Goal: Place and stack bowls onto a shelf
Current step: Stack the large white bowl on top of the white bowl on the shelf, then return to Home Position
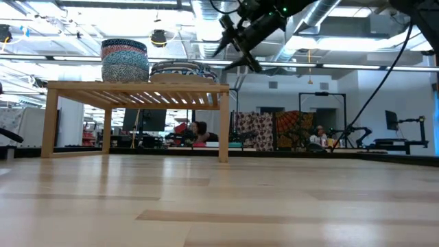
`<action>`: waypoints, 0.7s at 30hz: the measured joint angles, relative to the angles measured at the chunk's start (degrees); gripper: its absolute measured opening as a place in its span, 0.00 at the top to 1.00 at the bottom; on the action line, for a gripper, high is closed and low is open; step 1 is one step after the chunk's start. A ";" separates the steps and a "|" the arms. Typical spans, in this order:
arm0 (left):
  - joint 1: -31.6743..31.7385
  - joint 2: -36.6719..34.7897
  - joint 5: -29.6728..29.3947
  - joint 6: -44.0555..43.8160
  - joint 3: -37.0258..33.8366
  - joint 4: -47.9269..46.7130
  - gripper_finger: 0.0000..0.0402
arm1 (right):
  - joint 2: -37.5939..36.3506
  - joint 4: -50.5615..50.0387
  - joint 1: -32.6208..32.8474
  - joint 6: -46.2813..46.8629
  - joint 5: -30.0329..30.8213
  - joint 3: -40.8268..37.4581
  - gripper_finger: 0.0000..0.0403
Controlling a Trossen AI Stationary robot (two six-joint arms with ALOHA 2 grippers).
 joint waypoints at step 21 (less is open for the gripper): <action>-7.18 1.06 -2.58 -2.08 -13.97 12.80 1.00 | -29.77 -16.43 4.40 -26.40 13.19 -28.98 0.44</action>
